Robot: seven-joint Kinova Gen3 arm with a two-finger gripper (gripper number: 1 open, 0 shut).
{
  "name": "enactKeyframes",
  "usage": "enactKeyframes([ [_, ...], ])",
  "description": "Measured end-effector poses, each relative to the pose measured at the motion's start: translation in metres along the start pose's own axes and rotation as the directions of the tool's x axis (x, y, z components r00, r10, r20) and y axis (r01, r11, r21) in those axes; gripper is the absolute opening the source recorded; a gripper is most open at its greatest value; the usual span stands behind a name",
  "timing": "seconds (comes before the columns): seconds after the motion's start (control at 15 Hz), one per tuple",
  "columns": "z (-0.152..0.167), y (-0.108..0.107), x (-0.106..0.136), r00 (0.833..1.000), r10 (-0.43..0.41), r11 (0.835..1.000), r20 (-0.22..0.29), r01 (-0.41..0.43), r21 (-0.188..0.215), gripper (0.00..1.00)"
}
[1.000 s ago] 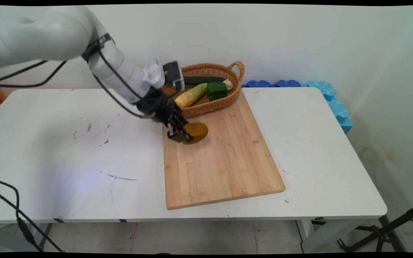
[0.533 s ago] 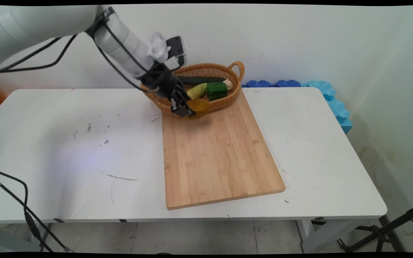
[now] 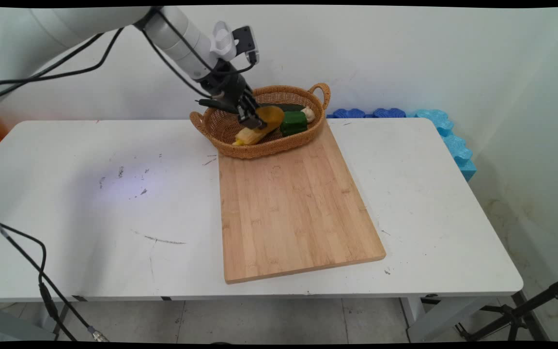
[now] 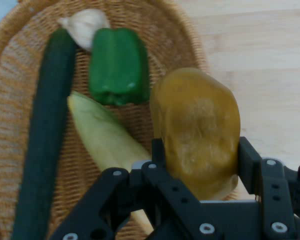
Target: Place the picked object in the vegetable basket
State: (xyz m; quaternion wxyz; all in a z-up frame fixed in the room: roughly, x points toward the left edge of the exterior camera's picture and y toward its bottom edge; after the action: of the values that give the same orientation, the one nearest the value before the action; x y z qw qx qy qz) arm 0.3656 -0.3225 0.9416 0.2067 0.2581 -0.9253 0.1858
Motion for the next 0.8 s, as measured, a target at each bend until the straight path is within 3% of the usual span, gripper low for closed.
enactKeyframes([
  [0.4,0.028,-0.034,0.006,1.0,0.011,0.999,0.023,-0.011,0.038,0.0],
  [0.8,0.055,-0.048,0.004,0.998,0.027,0.999,0.056,-0.028,0.032,0.0],
])
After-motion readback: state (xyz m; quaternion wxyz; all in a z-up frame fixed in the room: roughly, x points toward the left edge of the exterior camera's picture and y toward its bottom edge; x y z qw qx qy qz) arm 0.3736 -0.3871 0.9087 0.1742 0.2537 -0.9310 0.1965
